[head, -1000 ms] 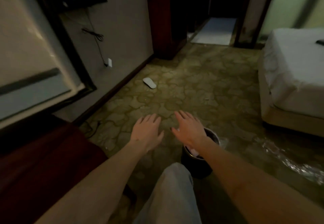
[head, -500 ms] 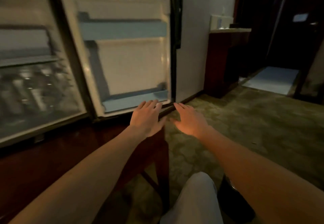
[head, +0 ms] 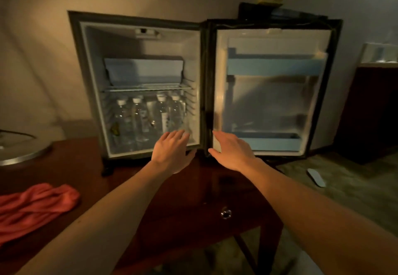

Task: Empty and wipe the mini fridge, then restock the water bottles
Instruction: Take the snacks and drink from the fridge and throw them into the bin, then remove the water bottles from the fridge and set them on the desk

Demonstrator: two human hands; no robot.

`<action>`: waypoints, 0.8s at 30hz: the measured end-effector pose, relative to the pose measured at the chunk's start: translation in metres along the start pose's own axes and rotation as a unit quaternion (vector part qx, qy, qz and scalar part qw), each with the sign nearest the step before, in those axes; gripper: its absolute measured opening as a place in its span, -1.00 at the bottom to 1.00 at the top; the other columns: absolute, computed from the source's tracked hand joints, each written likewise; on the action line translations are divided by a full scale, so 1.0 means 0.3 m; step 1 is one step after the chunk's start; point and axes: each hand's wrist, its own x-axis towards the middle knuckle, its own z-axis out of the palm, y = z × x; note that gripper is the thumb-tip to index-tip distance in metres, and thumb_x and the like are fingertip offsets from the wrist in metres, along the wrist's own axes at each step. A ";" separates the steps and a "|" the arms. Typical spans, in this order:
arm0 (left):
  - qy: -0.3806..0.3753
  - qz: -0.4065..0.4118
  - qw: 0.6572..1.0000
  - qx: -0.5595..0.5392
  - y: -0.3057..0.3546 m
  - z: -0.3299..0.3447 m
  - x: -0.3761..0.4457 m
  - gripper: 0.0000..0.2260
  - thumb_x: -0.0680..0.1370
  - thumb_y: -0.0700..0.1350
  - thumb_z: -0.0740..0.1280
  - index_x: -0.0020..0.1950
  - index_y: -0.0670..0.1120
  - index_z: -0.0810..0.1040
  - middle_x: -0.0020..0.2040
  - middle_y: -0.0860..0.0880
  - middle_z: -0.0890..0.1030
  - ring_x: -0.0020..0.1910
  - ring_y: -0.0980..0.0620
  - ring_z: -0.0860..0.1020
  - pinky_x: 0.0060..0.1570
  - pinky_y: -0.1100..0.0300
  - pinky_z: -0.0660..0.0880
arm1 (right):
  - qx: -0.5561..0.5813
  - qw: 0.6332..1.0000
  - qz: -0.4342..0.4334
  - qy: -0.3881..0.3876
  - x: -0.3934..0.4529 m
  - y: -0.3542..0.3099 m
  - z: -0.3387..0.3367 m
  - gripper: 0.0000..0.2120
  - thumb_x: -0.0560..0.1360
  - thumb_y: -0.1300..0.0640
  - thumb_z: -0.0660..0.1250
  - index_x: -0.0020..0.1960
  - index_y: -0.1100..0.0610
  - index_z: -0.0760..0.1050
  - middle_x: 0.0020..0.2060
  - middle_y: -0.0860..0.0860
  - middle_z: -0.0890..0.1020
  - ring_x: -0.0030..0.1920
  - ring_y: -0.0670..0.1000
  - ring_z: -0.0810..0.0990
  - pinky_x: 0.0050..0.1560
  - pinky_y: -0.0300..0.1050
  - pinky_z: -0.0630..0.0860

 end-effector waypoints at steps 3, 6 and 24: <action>-0.003 -0.028 1.000 0.010 -0.117 -0.014 -0.024 -0.44 0.58 0.25 0.17 0.49 -0.03 0.32 0.48 -0.01 0.38 0.47 0.00 0.32 0.46 0.04 0.20 | 0.005 1.000 -0.028 0.002 0.065 -0.108 0.022 -0.38 0.61 -0.16 0.17 0.57 0.02 0.09 0.50 -0.01 0.28 0.47 0.06 0.26 0.38 0.07 0.31; -0.001 -0.048 0.999 0.017 -0.211 -0.017 -0.037 -0.43 0.58 0.26 0.15 0.50 -0.01 0.31 0.49 0.01 0.36 0.48 0.02 0.30 0.47 0.05 0.18 | 0.014 0.999 -0.048 0.005 0.126 -0.192 0.046 -0.41 0.61 -0.15 0.18 0.56 0.01 0.12 0.48 -0.04 0.31 0.45 0.05 0.31 0.33 0.05 0.35; -0.069 -0.145 0.987 0.015 -0.516 0.110 -0.033 -0.46 0.59 0.23 0.15 0.48 -0.03 0.29 0.44 -0.04 0.40 0.40 -0.10 0.37 0.31 -0.01 0.43 | 0.040 0.997 -0.046 -0.047 0.471 -0.330 0.210 -0.39 0.58 -0.13 0.23 0.54 0.04 0.14 0.43 0.05 0.37 0.35 0.14 0.41 0.21 0.08 0.48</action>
